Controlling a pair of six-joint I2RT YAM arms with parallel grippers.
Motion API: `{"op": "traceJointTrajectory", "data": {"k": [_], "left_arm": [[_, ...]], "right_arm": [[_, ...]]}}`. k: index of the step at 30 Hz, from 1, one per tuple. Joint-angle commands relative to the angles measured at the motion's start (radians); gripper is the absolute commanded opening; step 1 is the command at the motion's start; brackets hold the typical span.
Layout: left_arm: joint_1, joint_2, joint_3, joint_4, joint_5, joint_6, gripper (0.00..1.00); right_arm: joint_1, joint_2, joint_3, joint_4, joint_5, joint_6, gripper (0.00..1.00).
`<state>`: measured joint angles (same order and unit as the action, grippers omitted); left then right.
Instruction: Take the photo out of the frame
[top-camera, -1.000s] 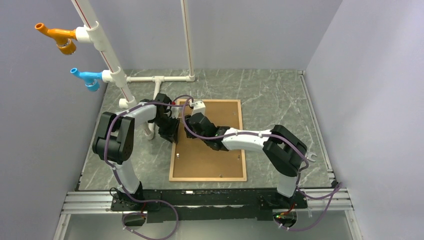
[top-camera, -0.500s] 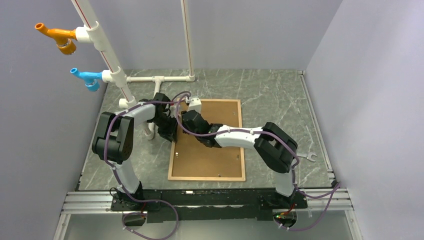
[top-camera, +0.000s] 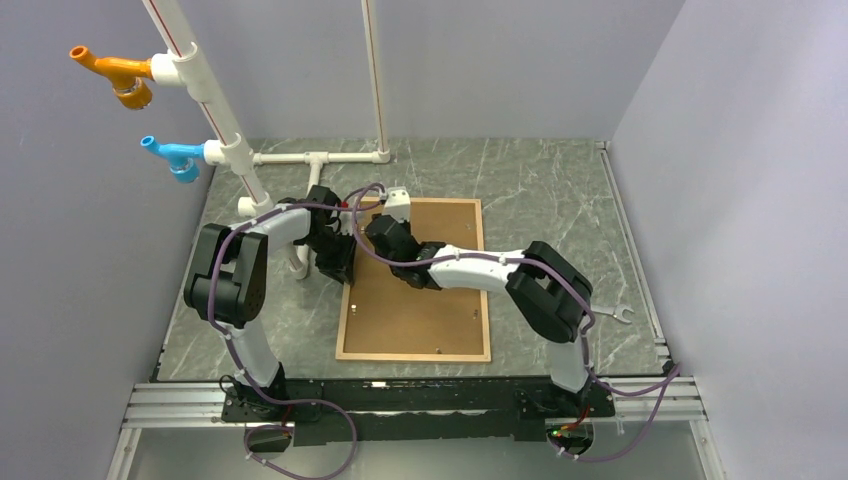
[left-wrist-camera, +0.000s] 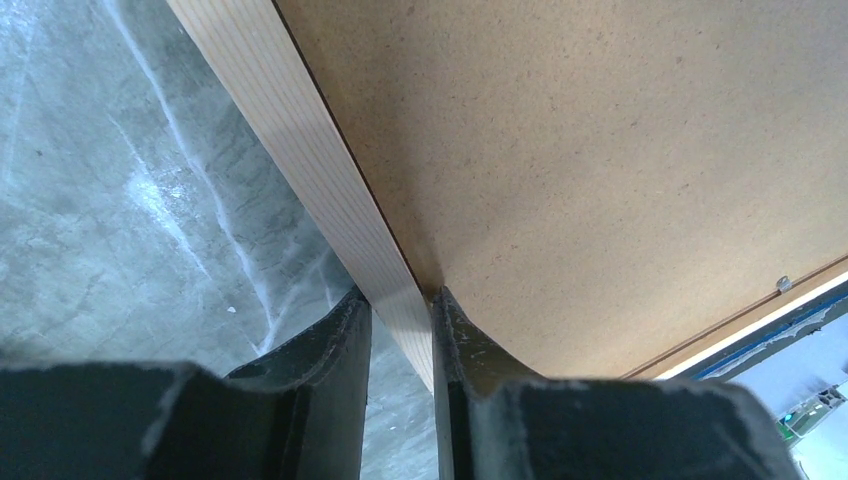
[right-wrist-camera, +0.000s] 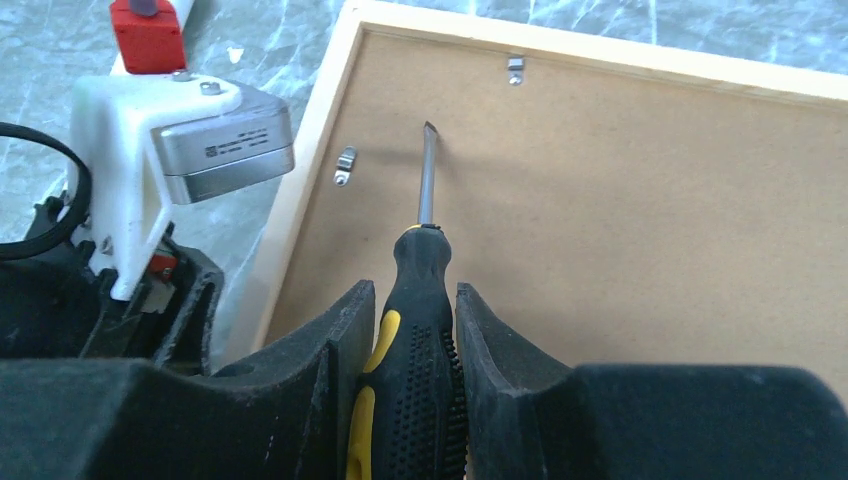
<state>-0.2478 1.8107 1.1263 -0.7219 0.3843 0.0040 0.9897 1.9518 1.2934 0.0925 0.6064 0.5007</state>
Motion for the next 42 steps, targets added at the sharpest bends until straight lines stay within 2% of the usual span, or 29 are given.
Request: {"op": "traceJointTrajectory", "data": {"k": [1,7,11,15,20,27,42], "left_arm": [[-0.010,0.012,0.006,-0.004,-0.011,0.040,0.01],[-0.010,0.010,0.009,-0.005,-0.009,0.041,0.01],[-0.010,0.009,0.010,-0.005,-0.007,0.040,0.00],[-0.009,0.003,0.006,-0.003,-0.007,0.040,0.01],[-0.009,0.008,0.011,-0.007,-0.005,0.043,0.01],[-0.010,0.002,0.010,-0.006,-0.008,0.046,0.00],[-0.010,0.002,0.010,-0.006,-0.016,0.050,0.00]], "right_arm": [[-0.017,-0.146,-0.048,0.050,0.013,-0.049,0.00],[-0.078,-0.335,-0.189,0.073,-0.067,-0.011,0.00],[-0.154,-0.368,-0.241,0.082,-0.164,0.000,0.00],[-0.240,-0.348,-0.248,0.103,-0.323,0.024,0.00],[-0.308,-0.289,-0.222,0.114,-0.434,0.024,0.00],[-0.341,-0.226,-0.182,0.105,-0.502,0.011,0.00],[-0.359,-0.082,-0.077,0.085,-0.525,-0.040,0.00]]}}
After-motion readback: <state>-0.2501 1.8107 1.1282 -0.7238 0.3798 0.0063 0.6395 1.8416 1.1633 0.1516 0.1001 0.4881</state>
